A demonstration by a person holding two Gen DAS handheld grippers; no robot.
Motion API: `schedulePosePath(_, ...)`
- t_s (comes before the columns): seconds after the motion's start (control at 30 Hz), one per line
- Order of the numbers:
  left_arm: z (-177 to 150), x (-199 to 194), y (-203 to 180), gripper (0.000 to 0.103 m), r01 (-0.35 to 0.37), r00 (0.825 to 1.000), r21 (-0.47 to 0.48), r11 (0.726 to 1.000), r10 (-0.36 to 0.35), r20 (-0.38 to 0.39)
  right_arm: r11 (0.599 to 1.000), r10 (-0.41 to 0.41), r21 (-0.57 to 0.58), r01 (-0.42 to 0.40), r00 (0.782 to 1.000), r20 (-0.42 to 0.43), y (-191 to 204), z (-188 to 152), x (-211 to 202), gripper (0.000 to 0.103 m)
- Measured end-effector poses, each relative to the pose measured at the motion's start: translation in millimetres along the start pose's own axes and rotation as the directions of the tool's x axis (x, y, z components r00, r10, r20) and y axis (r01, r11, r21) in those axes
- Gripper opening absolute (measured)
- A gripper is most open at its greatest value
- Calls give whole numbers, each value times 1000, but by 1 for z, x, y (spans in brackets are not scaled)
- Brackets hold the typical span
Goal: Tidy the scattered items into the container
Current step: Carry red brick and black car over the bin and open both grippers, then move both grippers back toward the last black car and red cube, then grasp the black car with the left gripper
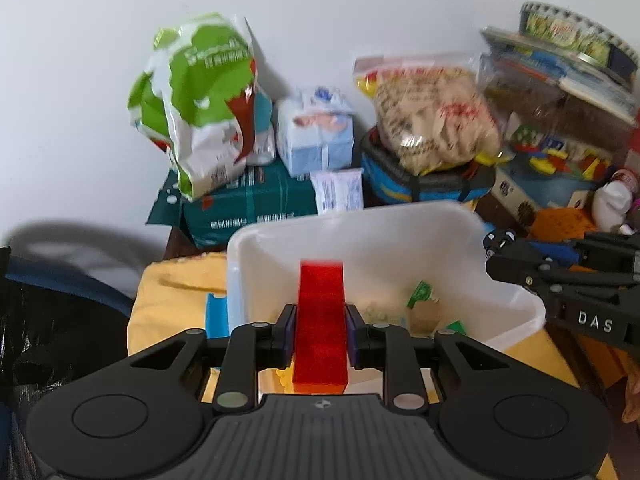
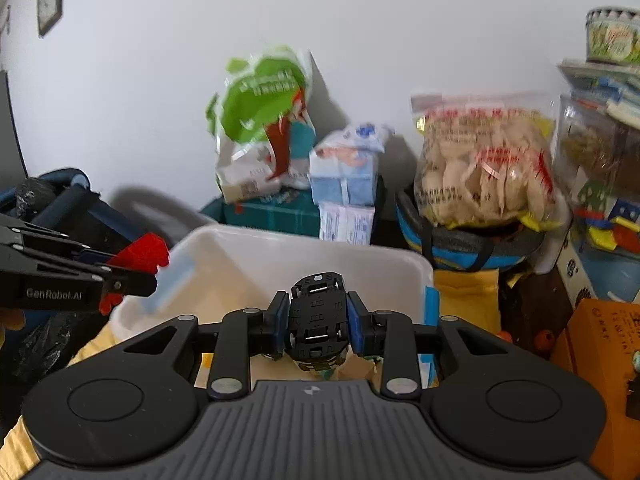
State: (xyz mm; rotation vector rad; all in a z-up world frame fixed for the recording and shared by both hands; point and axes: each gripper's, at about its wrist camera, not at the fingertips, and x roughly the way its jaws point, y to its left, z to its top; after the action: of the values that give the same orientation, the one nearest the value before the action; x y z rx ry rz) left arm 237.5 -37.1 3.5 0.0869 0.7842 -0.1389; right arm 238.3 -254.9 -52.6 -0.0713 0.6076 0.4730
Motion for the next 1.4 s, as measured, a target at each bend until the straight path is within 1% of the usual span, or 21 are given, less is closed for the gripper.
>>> schedulePosePath(0.03,3,3,0,58,-11,1000,5,1000,11,-10,1000,-7,4,7,1000,-10,-2,2,4,36)
schedulePosePath(0.07,5,5,0,60,-16,1000,7,1000,16,-10,1000,-15,2,15,1000,-13,-3,4,7,43)
schedulePosePath(0.2,11,6,4,60,-16,1000,-2,1000,16,-5,1000,-18,-18,18,1000,4,-5,11,9,51)
schedulePosePath(0.27,11,6,7,60,-19,1000,-14,1000,19,-5,1000,-11,-10,11,1000,8,-8,12,7,51)
schedulePosePath(0.37,7,2,10,60,-3,1000,-40,999,3,1,1000,11,8,-11,1000,16,-10,8,0,51)
schedulePosePath(0.43,-4,-6,7,60,13,1000,-32,999,-13,20,1000,24,5,-24,999,32,-7,1,-11,52)
schedulePosePath(0.5,-21,-16,-1,60,23,999,-13,1000,-22,45,999,43,1,-43,998,50,-4,-12,-23,52)
schedulePosePath(0.6,-54,-31,-16,61,27,996,30,999,-30,86,997,79,-24,-78,995,62,4,-43,-40,52)
schedulePosePath(0.67,-77,-33,-28,61,36,996,66,997,-42,81,995,80,-71,-76,995,54,11,-65,-46,52)
schedulePosePath(0.73,-100,-26,-40,61,58,997,96,994,-63,49,992,81,-98,-79,996,22,15,-85,-43,52)
schedulePosePath(0.83,-128,-4,-61,61,45,999,165,985,-46,2,993,73,-92,-75,997,-20,13,-104,-31,52)
schedulePosePath(0.9,-140,14,-71,61,48,999,182,982,-45,-23,995,66,-72,-68,997,-29,9,-112,-25,52)
schedulePosePath(1.03,-146,45,-77,61,39,998,154,987,-32,-49,998,57,-28,-59,998,-41,3,-126,-22,52)
schedulePosePath(1.2,-141,72,-78,61,31,997,84,996,-25,-73,998,61,-27,-63,996,-61,1,-140,-25,52)
schedulePosePath(1.27,-139,79,-77,61,13,997,79,997,-7,-77,998,59,-27,-61,996,-66,1,-145,-26,52)
schedulePosePath(1.33,-141,82,-68,63,-30,995,75,997,37,-89,998,59,-18,-60,996,-69,1,-146,-26,52)
schedulePosePath(1.4,-148,76,-47,63,-48,995,38,998,51,-88,998,63,-12,-64,996,-65,1,-146,-28,52)
